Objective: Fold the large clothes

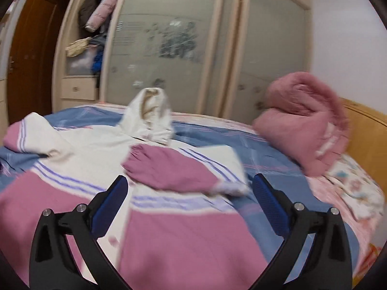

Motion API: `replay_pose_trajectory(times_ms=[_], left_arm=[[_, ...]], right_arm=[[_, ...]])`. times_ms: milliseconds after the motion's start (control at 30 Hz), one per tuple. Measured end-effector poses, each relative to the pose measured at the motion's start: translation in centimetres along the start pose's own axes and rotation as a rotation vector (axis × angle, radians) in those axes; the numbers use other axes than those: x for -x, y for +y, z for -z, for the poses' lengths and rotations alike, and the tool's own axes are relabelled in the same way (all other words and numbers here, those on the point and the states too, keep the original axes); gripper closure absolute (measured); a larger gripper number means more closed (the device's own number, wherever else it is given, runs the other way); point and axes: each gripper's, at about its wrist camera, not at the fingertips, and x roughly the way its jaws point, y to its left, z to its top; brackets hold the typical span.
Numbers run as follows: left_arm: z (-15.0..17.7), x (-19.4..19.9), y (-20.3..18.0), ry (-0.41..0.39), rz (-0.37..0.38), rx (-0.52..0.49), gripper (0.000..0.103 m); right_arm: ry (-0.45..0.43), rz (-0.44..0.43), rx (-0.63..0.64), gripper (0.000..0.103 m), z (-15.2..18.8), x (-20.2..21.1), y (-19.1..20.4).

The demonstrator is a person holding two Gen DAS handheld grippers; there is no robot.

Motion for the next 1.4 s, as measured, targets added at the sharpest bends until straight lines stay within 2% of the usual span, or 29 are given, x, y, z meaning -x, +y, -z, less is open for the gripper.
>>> replay_pose_trajectory(times_ms=[200, 333, 400, 567, 767, 900, 1067, 1167, 1400], left_arm=[[2.0, 4.7, 1.8, -0.097, -0.061, -0.031, 0.002], [3.1, 6.5, 2.8, -0.147, -0.092, -0.022, 0.002], [3.5, 6.6, 2.9, -0.133, -0.078, -0.014, 0.002], [4.7, 6.0, 1.9, -0.101, -0.101, -0.025, 0.002], [5.4, 4.8, 0.4, -0.069, -0.090, -0.062, 0.002], [5.1, 4.8, -0.6, -0.049, -0.056, -0.055, 0.002], [5.8, 4.7, -1.9, -0.093, -0.059, -0.090, 0.002], [6.1, 3.4, -2.2, -0.051, -0.048, -0.090, 0.002], [6.1, 2.5, -3.4, -0.051, -0.032, -0.115, 0.002]], right_arm=[[0.104, -0.043, -0.100, 0.001, 4.5, 3.2, -3.7], [0.113, -0.065, -0.120, 0.001, 5.2, 4.9, -4.7], [0.088, -0.058, -0.127, 0.001, 4.9, 5.5, -5.1], [0.025, -0.032, -0.122, 0.001, 4.5, 6.9, -5.4], [0.043, -0.032, -0.127, 0.001, 5.1, 6.2, -5.8], [0.054, -0.040, -0.149, 0.001, 5.4, 5.7, -6.2], [0.099, -0.064, -0.203, 0.001, 5.7, 4.7, -6.8], [0.124, -0.068, -0.231, 0.001, 5.8, 4.4, -6.9], [0.063, -0.063, -0.180, 0.001, 5.3, 5.5, -5.2]])
